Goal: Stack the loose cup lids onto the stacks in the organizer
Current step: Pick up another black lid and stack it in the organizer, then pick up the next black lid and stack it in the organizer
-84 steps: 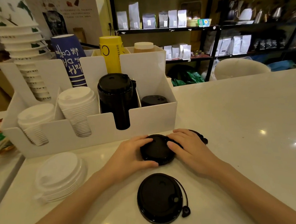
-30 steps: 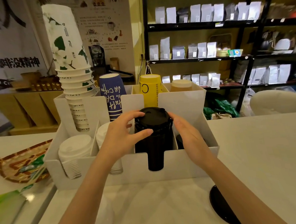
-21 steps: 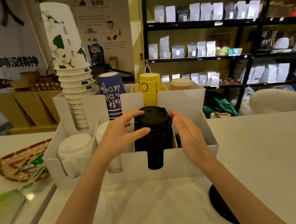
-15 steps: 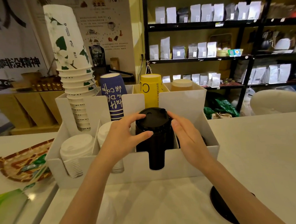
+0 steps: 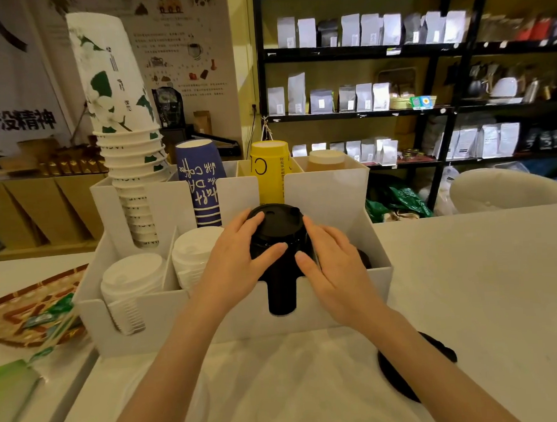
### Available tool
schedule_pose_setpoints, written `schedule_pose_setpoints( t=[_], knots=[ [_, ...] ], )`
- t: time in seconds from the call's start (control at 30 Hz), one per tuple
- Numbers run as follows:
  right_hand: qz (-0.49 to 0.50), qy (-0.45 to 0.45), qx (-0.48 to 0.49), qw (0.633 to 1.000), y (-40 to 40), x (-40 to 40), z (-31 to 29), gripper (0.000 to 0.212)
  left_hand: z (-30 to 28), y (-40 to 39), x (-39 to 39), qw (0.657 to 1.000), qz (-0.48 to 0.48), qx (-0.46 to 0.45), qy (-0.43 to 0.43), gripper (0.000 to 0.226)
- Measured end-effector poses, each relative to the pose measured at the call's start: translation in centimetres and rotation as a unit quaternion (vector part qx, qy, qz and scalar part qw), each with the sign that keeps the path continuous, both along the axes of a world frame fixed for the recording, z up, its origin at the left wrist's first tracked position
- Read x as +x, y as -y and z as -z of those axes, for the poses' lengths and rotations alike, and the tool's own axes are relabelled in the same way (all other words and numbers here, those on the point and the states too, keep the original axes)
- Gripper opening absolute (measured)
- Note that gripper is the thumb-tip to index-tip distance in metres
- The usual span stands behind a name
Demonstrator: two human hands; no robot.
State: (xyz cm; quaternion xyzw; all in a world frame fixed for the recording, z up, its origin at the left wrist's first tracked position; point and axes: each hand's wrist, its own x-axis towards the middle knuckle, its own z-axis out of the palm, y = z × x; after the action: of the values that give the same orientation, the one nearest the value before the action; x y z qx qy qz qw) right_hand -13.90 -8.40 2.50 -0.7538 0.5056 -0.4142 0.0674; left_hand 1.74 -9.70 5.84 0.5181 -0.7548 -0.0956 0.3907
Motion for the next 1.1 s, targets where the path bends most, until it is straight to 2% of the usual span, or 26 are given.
schedule_pose_setpoints(
  t=[0.17, 0.37, 0.53, 0.63, 0.73, 0.87, 1.0, 1.1],
  knots=[
    [-0.022, 0.009, 0.037, 0.999, -0.8, -1.8, -0.5, 0.056, -0.1, -0.5, -0.3, 0.999, -0.022, 0.008, 0.025, 0.06],
    [-0.031, 0.101, 0.099, 0.989, -3.4, -6.1, -0.5, 0.049, 0.5, -1.3, -1.7, 0.974, -0.056, -0.149, 0.16, 0.033],
    [0.027, 0.035, 0.107, 0.993, -6.7, -9.9, 2.9, 0.044, 1.2, -2.5, -4.2, 0.968, -0.028, -0.178, 0.172, 0.031],
    [0.064, -0.012, 0.142, 0.988, -8.6, -12.0, 4.9, 0.048, 1.6, -3.8, -6.2, 0.976, 0.054, -0.156, 0.144, 0.035],
    [0.082, -0.029, 0.178, 0.98, -9.8, -13.4, 6.0, 0.052, 2.4, -5.5, -8.5, 0.982, 0.14, -0.085, 0.095, 0.039],
    [0.104, -0.05, 0.2, 0.973, -10.2, -14.1, 6.9, 0.057, 4.6, -6.2, -10.5, 0.965, 0.217, -0.032, 0.147, 0.048],
    [0.119, -0.04, 0.21, 0.97, -10.4, -14.3, 7.4, 0.06, 6.8, -6.2, -11.9, 0.94, 0.248, 0.096, 0.213, 0.06],
    [0.125, -0.034, 0.206, 0.97, -10.5, -14.3, 7.4, 0.057, 7.8, -6.0, -12.1, 0.921, 0.266, 0.155, 0.239, 0.072]
  ],
)
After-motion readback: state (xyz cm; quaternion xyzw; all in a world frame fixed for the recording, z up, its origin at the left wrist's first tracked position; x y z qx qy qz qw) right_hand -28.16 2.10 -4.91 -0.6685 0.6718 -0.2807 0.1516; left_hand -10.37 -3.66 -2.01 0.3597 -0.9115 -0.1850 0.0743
